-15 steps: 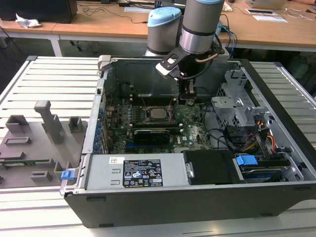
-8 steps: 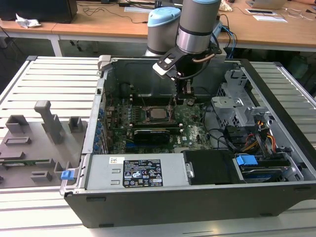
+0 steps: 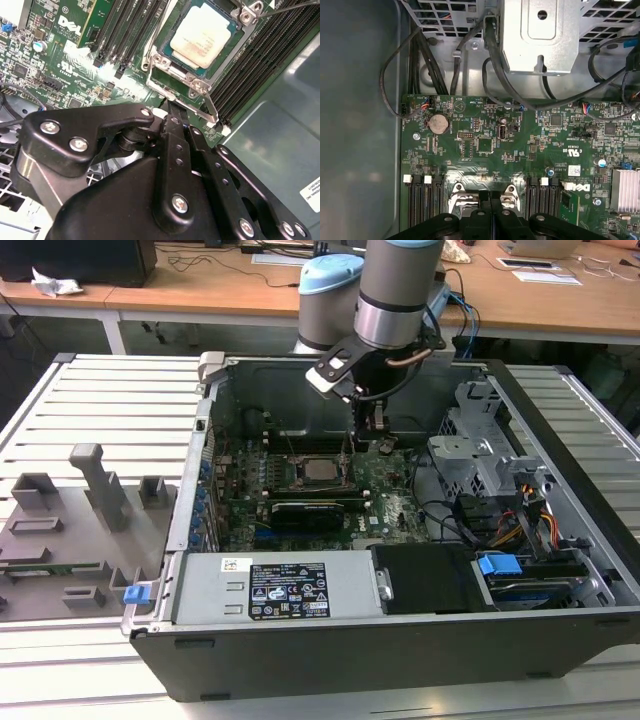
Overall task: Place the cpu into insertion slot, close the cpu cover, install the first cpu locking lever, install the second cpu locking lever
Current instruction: 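Close the cpu cover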
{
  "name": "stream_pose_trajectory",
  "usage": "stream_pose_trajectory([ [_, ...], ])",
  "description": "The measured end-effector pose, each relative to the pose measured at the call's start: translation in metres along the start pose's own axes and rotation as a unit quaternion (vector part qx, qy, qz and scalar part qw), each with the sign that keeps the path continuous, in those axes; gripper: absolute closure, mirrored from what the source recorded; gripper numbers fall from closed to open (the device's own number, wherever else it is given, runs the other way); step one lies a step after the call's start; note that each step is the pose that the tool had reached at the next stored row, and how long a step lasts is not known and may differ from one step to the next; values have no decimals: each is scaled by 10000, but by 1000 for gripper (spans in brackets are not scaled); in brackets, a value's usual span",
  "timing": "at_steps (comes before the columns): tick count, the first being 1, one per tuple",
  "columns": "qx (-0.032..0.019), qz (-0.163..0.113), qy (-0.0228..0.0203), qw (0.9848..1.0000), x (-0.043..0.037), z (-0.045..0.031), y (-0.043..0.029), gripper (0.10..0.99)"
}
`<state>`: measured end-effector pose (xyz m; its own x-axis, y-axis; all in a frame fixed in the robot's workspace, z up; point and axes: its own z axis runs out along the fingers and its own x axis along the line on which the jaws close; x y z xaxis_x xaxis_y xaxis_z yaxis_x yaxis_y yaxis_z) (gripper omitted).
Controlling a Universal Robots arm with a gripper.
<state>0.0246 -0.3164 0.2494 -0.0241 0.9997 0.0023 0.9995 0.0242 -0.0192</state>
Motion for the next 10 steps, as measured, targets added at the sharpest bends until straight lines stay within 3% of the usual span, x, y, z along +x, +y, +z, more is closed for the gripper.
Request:
stream_pose_trajectory([
  [10,0,0,1,10000,1,1,-50,980],
])
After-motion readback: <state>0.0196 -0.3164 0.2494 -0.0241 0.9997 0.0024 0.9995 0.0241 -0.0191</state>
